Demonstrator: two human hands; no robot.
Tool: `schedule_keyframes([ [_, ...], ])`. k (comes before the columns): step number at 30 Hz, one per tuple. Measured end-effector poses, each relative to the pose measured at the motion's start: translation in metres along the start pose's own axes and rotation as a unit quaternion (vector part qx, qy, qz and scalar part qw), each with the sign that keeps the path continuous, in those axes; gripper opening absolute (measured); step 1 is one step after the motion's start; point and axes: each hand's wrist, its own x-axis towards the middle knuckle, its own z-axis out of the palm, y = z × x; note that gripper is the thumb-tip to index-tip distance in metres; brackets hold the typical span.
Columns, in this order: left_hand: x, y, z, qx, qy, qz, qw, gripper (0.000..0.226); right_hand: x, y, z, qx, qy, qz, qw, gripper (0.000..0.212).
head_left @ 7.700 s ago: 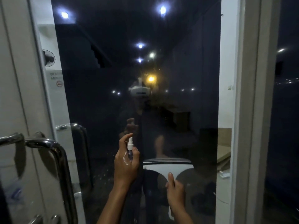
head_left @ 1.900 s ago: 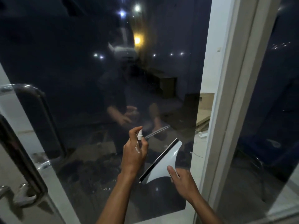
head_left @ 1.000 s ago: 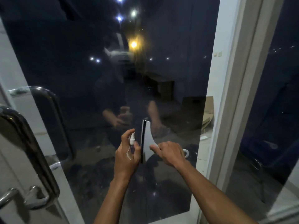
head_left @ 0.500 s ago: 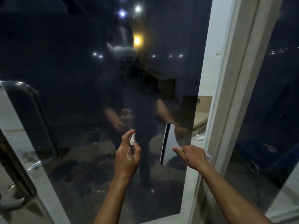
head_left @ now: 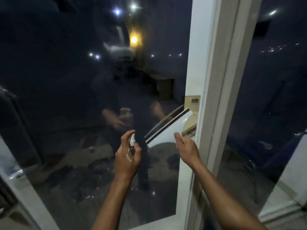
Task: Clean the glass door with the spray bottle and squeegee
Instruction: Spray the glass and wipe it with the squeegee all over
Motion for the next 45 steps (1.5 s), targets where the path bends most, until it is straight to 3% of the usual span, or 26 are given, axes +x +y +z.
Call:
schedule_keyframes([
  [7, -0.002, 0.005, 0.010, -0.011, -0.010, 0.016, 1.000, 0.037, -0.029, 0.022, 0.052, 0.179, -0.032, 0.174, 0.968, 0.079],
  [11, -0.005, -0.003, 0.012, 0.004, -0.011, 0.014, 1.000, 0.036, -0.050, 0.058, 0.077, 0.186, -0.058, 0.234, 0.953, 0.078],
  [16, -0.013, -0.014, 0.015, 0.025, -0.018, -0.005, 1.000, 0.038, -0.061, 0.080, 0.098, 0.211, -0.066, 0.283, 0.933, 0.057],
  [25, -0.023, -0.016, 0.026, 0.055, -0.030, -0.018, 0.998, 0.038, -0.102, 0.119, 0.113, 0.140, -0.115, 0.336, 0.924, 0.063],
  [31, -0.039, -0.014, 0.029, 0.068, -0.034, -0.026, 0.997, 0.042, -0.112, 0.127, 0.093, 0.098, -0.109, 0.320, 0.936, 0.064],
  [39, -0.053, -0.009, 0.021, 0.065, 0.006, -0.043, 0.997, 0.039, -0.107, 0.106, 0.062, 0.174, -0.145, 0.251, 0.941, 0.064],
  [45, -0.078, -0.035, -0.018, 0.115, 0.060, -0.119, 0.984, 0.041, -0.117, 0.104, 0.061, 0.156, -0.155, 0.235, 0.947, 0.062],
])
